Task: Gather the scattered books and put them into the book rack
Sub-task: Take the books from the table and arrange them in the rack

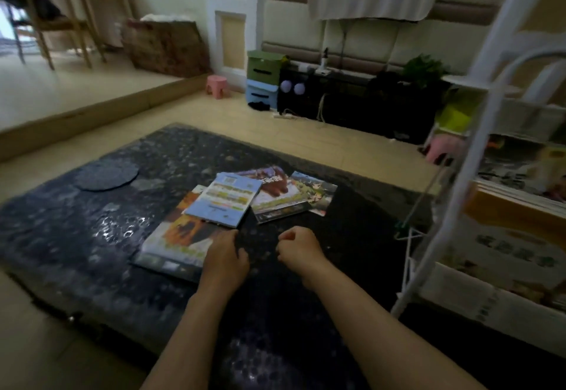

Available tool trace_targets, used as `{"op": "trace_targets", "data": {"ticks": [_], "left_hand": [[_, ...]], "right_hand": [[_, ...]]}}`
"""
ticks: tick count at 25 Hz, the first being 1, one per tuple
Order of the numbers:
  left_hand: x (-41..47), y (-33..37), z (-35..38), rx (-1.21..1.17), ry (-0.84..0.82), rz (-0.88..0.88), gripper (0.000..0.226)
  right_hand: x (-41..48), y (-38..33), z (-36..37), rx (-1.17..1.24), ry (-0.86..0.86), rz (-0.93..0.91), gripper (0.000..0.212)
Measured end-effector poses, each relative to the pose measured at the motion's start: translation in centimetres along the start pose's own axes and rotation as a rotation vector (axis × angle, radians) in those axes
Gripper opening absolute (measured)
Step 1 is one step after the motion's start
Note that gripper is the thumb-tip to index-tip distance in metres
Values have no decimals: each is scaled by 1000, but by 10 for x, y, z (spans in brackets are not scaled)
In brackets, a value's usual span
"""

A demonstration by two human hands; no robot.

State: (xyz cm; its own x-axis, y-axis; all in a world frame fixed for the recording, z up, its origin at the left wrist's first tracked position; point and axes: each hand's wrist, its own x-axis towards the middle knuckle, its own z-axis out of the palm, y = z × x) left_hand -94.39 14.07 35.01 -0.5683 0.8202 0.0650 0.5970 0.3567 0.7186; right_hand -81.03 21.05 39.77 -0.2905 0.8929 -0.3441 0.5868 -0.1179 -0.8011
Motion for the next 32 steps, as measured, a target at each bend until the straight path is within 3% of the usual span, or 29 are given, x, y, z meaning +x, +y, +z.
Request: {"op": "trace_targets", "data": {"ticks": [7,13,17,25,29,32], "left_hand": [[42,-46,-16,48,25,33,43],[48,-65,-16,76,-68,-64,50],[49,-63,-12,38,-63,-77,38],[52,-55,-8,-5,-57,-79,36],[54,-54,-4,-29,-20,-58,35],[55,-49,-5,-53,45,-57,44]], "right_hand": [[75,-30,81,381,-39,174,13],[118,-46,108,155,-49,254,36],[132,-56,126,61,33,233,53],[135,-60,111,64,-88,304,21],[128,-59,97,301,-155,323,21],[121,-63,87,446,-68,214,24]]}}
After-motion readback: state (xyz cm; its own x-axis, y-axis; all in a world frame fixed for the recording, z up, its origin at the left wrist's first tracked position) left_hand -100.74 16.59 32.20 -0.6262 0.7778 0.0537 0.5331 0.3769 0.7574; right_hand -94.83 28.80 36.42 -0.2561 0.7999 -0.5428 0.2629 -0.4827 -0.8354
